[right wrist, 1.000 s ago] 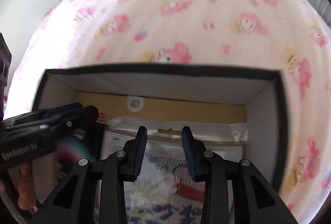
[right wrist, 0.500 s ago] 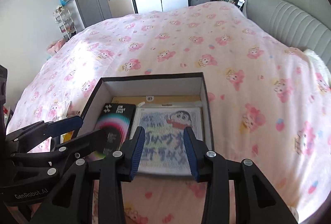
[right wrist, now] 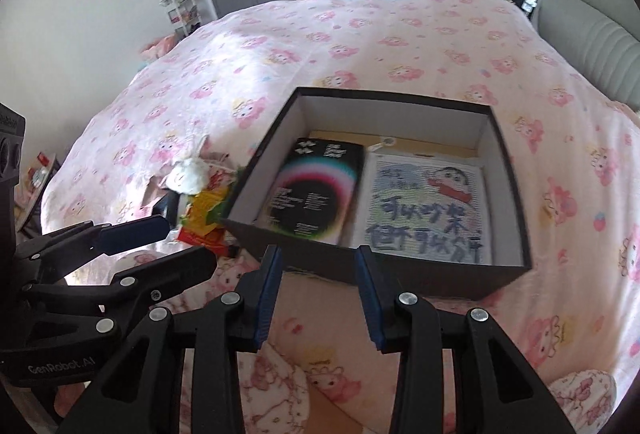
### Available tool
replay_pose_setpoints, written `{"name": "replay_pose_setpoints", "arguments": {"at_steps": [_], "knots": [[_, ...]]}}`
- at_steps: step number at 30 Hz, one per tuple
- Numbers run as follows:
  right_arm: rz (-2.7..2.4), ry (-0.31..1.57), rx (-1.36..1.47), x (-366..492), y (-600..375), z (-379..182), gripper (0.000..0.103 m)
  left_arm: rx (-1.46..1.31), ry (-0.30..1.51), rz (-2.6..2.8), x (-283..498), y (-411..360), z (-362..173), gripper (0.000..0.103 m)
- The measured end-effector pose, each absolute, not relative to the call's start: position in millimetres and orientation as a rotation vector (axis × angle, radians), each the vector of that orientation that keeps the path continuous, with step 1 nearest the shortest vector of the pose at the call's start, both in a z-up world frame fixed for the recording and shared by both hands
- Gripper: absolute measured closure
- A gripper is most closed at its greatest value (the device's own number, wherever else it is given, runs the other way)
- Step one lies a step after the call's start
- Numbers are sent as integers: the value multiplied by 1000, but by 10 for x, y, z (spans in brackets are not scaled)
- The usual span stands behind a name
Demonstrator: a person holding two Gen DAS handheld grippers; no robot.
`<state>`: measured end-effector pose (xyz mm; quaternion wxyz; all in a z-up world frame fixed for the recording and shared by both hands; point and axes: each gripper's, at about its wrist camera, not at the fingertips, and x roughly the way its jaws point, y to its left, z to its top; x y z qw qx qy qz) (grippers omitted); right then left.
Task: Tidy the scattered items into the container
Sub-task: 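Grasp the small black square frame with the left gripper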
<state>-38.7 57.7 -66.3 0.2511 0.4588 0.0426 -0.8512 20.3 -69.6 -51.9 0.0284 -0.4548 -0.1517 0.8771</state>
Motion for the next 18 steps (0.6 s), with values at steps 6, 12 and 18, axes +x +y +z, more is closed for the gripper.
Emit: {"name": "replay_pose_setpoints", "arguments": {"at_steps": [6,12,18], "knots": [[-2070,83,1323,-482,-179,-934,68,-1438,-739,2766,397,-1447,-818,39],[-1966,171,1306,-614,-902,-1048,68,-1543,-1039,2814,497,-2239,-1280,40],[-1870,314,1396,-870,-1506,-1398,71,-1619,-1328,2698,494,-2696,-1771,42]]}}
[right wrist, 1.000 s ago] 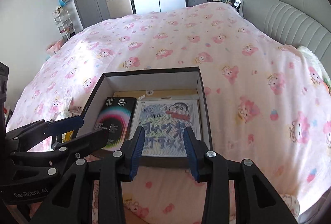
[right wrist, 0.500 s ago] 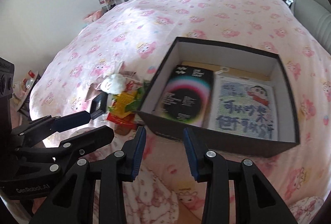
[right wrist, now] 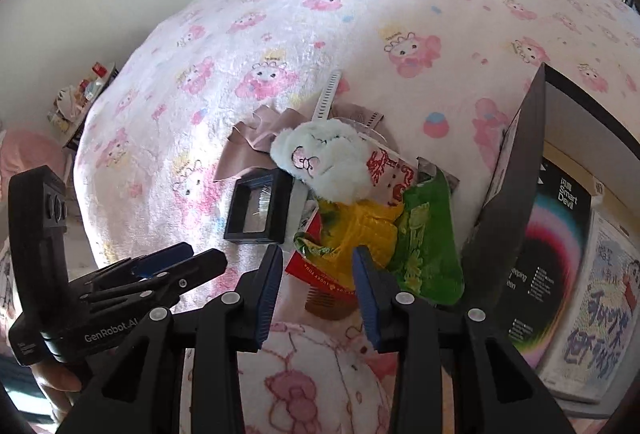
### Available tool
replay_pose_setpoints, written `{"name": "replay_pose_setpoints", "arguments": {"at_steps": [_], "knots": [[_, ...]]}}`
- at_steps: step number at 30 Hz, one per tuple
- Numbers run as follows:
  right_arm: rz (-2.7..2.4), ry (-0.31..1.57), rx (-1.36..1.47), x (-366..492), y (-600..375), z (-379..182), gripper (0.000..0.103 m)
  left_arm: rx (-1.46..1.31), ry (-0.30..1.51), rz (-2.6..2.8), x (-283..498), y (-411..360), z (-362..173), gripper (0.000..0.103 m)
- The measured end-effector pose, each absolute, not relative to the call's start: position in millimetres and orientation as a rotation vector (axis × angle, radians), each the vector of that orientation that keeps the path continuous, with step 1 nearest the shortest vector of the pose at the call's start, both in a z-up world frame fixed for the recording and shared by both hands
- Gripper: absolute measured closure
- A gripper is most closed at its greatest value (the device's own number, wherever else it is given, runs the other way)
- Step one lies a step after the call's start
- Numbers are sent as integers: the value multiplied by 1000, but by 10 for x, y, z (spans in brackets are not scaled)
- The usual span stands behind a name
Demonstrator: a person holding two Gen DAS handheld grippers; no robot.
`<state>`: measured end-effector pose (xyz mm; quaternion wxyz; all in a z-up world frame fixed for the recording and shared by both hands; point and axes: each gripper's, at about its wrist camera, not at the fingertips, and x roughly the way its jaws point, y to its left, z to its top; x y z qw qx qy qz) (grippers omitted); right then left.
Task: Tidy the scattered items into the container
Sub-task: 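Grasp the small black square frame with the left gripper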
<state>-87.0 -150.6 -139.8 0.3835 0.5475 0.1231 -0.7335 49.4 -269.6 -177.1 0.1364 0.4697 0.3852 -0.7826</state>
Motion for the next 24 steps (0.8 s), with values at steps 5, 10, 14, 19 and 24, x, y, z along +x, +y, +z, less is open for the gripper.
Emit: {"name": "replay_pose_setpoints", "arguments": {"at_steps": [5,10,14,19,24], "knots": [[-1910,240,1446,-1043,-1405,-1500,71,1391,1210,-2328,259,-2728,-1891,42],[-1836,264,1406,-1019,-1611,-1481,71,1321,1175,-2174,222,-2983,-2067,42],[-1744,288,1445,-1027,-1906,-1627,71,1327,1243,-2105,227,-3139,-2334,44],[-1588,332,1561,-1060,-2241,-2008,73,1296,1337,-2140,195,-3159,-2411,65],[-1572,328,1533,-991,-2232,-1946,83,1292,1362,-2172,182,-3067,-2318,73]]}}
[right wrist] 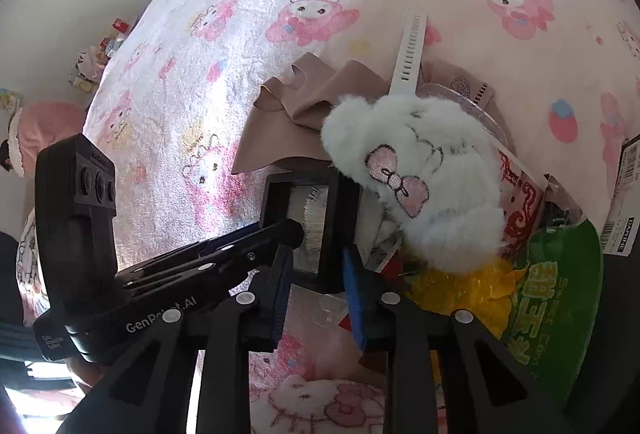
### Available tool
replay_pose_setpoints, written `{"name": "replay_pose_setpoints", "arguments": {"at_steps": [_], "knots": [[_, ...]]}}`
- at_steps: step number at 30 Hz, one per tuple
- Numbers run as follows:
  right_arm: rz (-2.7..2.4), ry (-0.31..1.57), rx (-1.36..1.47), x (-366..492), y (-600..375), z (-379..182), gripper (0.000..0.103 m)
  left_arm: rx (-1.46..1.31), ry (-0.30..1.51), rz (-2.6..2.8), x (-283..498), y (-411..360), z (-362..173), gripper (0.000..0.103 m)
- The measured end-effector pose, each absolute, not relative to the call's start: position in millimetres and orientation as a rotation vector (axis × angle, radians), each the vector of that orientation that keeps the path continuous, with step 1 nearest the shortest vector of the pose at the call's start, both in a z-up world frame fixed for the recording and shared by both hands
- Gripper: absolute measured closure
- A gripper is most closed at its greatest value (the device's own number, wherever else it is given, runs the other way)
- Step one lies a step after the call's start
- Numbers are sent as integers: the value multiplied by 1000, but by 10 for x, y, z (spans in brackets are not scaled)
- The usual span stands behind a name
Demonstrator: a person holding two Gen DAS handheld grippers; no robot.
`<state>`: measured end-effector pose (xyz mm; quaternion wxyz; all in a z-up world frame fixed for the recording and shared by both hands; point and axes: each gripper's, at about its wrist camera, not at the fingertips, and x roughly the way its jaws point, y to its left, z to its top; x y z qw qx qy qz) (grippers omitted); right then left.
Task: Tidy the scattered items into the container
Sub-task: 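Grasp the small black square frame with the left gripper, then carry the black frame with the left gripper over the box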
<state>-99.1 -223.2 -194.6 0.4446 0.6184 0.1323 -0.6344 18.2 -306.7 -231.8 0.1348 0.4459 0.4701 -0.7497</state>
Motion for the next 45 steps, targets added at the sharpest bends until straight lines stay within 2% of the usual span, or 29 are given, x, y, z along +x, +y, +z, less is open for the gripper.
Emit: {"name": "replay_pose_setpoints", "arguments": {"at_steps": [8,13,16,21,25,28,34,37,42,45], "knots": [[-1719,199,1316,-800,-1481,-1090,84,1220,1280,-2419,143,-2499,-1408,74],[-1844,109,1223,-772,-552,-651,84,1303,1161,-2591,-276,-1672,-936,74],[-1909,69,1220,-887,58,-563,84,1406,1105,-2662,-508,-1098,-857,74],[-2007,16,1262,-1250,846,-737,84,1609,947,-2682,-1127,-287,-988,74],[-1997,-34,1307,-1523,1183,-1063,84,1732,848,-2614,-1456,30,-1215,74],[-1961,-162,1356,-1660,1353,-1312,84,1796,814,-2563,-1557,134,-1331,74],[-1959,-143,1403,-1672,1415,-1507,82,1861,723,-2512,-1618,329,-1487,74],[-1923,-236,1464,-1751,1402,-1658,82,1831,689,-2480,-1548,308,-1514,74],[-1867,-222,1470,-1715,1238,-1716,82,1781,579,-2469,-1452,211,-1394,71],[-1820,-253,1457,-1741,1123,-1715,82,1771,600,-2427,-1377,29,-1374,70]]}}
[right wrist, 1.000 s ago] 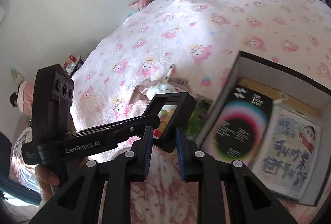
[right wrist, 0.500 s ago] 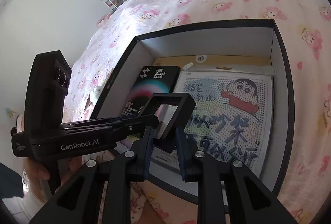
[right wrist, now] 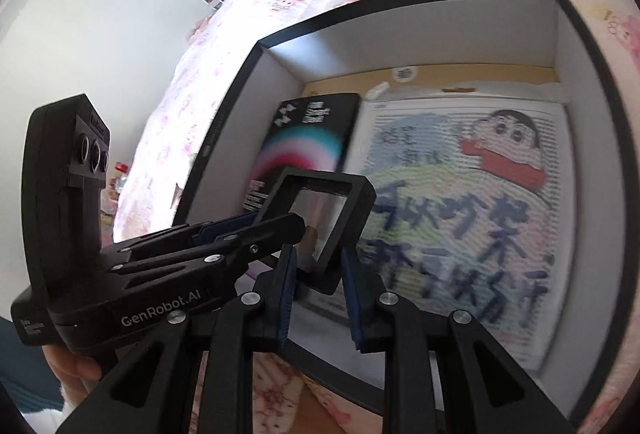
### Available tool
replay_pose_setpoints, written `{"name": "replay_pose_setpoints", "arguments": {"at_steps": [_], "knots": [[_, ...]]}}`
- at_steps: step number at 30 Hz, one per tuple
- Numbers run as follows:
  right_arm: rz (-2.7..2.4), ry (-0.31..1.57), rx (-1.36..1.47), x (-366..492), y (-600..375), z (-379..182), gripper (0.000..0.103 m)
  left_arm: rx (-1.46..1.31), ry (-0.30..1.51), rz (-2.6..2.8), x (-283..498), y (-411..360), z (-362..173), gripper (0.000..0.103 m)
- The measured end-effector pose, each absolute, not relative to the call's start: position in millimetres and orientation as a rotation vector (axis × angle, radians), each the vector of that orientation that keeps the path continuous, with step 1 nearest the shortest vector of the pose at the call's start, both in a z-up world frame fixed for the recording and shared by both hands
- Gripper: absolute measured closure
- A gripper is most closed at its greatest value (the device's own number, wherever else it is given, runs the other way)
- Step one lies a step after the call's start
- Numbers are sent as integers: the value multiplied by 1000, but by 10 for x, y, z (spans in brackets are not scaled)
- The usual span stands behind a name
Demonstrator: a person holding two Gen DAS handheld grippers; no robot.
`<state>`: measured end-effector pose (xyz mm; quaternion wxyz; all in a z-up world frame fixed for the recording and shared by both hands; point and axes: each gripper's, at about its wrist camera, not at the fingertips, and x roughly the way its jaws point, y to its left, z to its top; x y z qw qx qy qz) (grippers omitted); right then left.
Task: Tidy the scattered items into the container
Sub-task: 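Carry the black frame with the left gripper over the box, then lower the frame against the Smart Devil box and open the left gripper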
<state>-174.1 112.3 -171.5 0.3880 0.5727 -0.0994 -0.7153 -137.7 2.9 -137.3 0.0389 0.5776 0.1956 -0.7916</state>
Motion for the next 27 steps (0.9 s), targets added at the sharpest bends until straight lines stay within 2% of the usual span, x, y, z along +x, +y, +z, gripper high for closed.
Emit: {"name": "replay_pose_setpoints", "arguments": {"at_steps": [2,5,8,13,14,20,27], "knots": [[-1827,-237,1447,-1717,1093,-1729,82,1824,642,-2399,-1374,-42,-1415,70],[-1946,-181,1422,-1691,1199,-1686,82,1802,589,-2419,-1331,-75,-1339,70],[-2034,-227,1387,-1716,1366,-1600,82,1784,599,-2482,-1326,-59,-1263,70],[-2214,-167,1304,-1647,1479,-1423,82,1893,652,-2578,-1448,204,-1269,69],[-2236,-158,1290,-1642,1484,-1415,82,1907,662,-2587,-1477,256,-1288,71],[-2298,-200,1312,-1773,1616,-1481,83,2051,693,-2555,-1666,450,-1483,70],[-2244,-180,1355,-1798,1571,-1553,83,1955,625,-2449,-1508,172,-1439,70]]}}
